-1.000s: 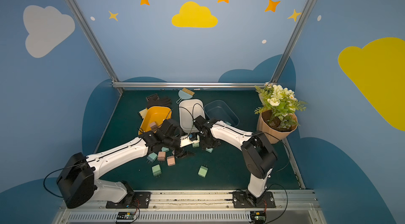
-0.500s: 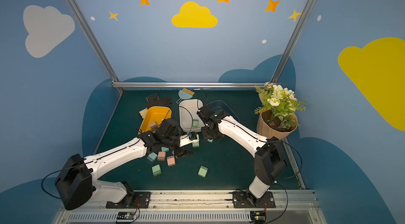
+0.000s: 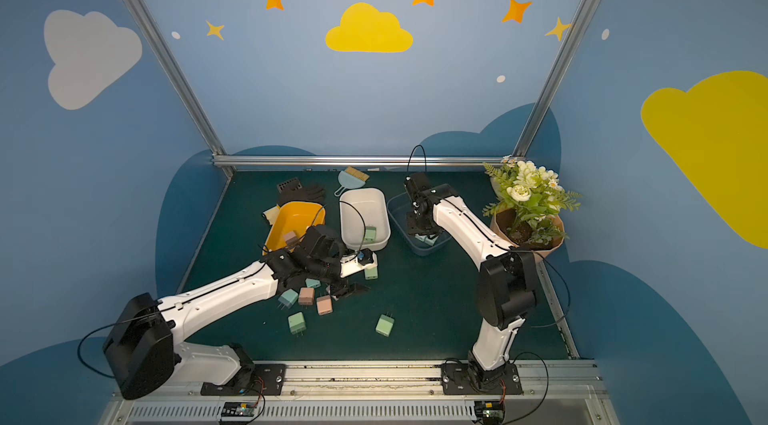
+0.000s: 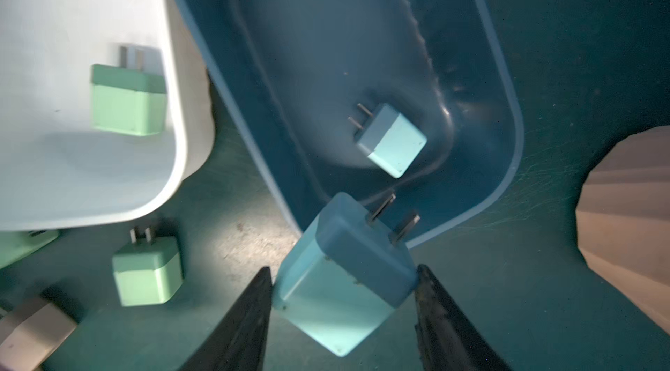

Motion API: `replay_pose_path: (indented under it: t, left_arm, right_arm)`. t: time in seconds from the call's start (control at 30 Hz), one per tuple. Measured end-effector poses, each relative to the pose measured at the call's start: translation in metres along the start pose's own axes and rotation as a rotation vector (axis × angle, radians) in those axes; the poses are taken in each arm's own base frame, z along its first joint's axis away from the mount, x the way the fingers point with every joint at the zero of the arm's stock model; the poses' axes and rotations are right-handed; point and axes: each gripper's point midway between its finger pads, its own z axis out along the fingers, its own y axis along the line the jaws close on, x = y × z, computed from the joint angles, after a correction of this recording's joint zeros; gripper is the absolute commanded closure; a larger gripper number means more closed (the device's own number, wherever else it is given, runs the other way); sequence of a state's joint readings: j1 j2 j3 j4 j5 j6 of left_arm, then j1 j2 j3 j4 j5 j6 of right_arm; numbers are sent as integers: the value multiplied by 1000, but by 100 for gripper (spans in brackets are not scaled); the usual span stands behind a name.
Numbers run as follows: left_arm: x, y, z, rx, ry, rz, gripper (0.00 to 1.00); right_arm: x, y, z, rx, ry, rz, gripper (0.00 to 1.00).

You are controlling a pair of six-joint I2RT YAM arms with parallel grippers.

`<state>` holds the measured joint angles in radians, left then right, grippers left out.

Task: Place the plugs by color into the storage box
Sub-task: Place the plug in the storage box.

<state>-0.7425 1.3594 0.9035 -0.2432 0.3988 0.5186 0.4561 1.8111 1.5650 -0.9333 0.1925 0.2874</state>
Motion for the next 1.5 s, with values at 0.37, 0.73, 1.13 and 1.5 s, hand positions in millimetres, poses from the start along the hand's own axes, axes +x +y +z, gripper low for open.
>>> replay_pose_path:
  t: [0.37,0.73,1.13,1.5]
  left_arm:
    - [-7,3,-4,-21,-23,-15,31]
    - [-6,4,-4,-27,-20,-18,31]
    - [-8,7,-11,-59,-17,-7,31]
    - [-7,9,-12,-74,-5,-11,31]
  right_arm:
    - [-59,-33,55,16,8,53,52]
    - [-85,-29,83,-12,17,50,49]
    - [-81,-26,88,-26,44,47,47]
    - [-72,-11,32,-90,-15,32,46]
